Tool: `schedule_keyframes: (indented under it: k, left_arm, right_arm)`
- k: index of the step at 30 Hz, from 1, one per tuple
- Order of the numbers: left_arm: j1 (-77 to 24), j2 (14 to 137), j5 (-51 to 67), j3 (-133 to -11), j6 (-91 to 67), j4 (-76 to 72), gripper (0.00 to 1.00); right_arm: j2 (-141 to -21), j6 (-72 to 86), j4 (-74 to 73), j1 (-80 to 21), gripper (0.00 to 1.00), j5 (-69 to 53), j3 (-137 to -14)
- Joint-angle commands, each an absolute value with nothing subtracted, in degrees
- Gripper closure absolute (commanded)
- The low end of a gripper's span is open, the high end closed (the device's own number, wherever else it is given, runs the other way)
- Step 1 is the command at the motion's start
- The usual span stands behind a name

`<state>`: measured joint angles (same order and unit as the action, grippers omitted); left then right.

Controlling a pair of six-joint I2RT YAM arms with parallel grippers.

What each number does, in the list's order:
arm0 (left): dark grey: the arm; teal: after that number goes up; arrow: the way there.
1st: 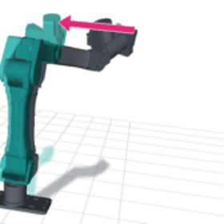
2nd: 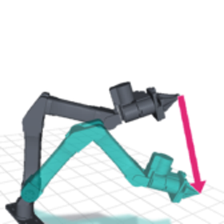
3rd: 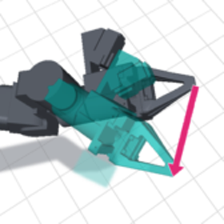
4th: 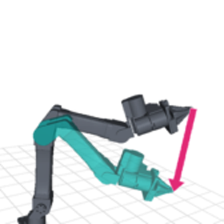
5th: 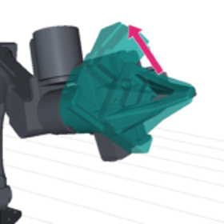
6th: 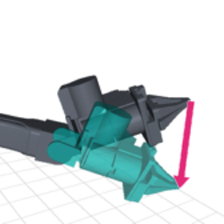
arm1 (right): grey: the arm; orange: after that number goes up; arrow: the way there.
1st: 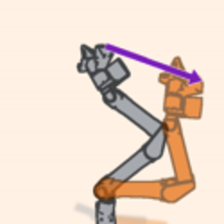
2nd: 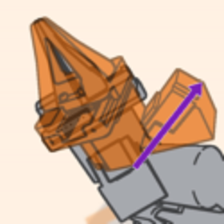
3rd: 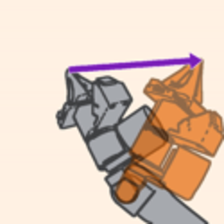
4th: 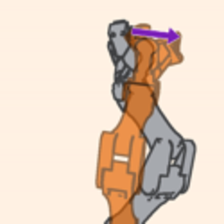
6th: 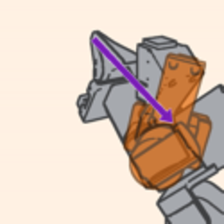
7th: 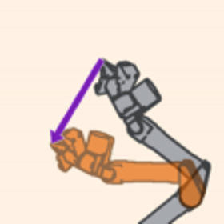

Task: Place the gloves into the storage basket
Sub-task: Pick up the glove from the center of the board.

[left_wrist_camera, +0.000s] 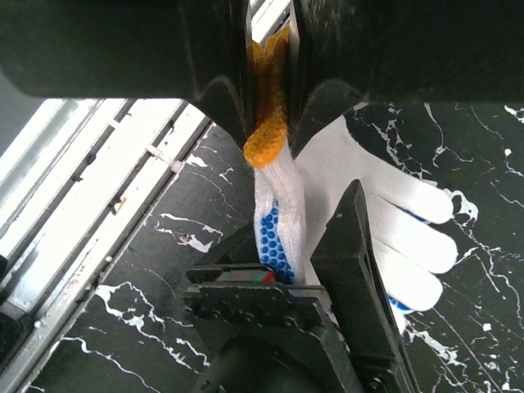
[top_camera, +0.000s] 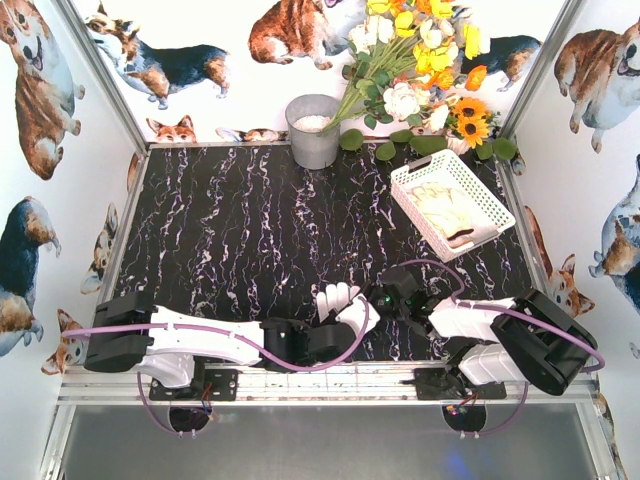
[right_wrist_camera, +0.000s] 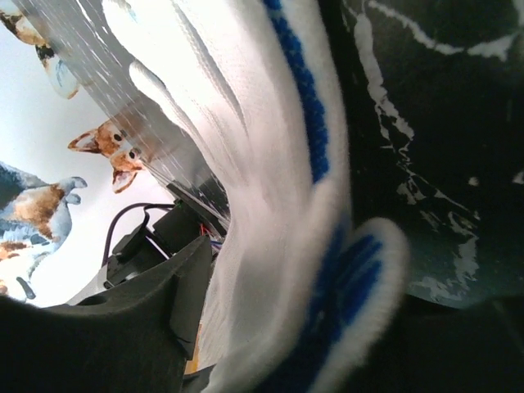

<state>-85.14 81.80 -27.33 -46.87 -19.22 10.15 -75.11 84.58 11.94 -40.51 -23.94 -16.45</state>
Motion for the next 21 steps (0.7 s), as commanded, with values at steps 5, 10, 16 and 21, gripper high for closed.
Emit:
schedule_keyframes:
  k: [5,10,16,21]
  left_arm:
    - [-84.90,78.30,-18.77,-45.46,-16.49,8.61,1.00]
    - [-84.90,78.20,-16.46,-45.86,-15.49,9.29,1.00]
    - [-84.90,78.03,-13.32,-48.22,-16.08,9.61,0.69]
    - [-83.92,75.38,-12.23,-48.86,-17.12,9.19,0.00]
  right_arm:
    - [-74.71,81.50,15.21,-40.69,0.70,-25.19,-18.15]
    - [-74.73,80.16,15.30,-40.69,0.93,-25.97,-18.51]
    - [-71.78,76.34,11.20,-40.22,1.00,-24.43,-18.33]
    - [-67.71,68.34,0.05,-38.69,1.00,-21.12,-20.66]
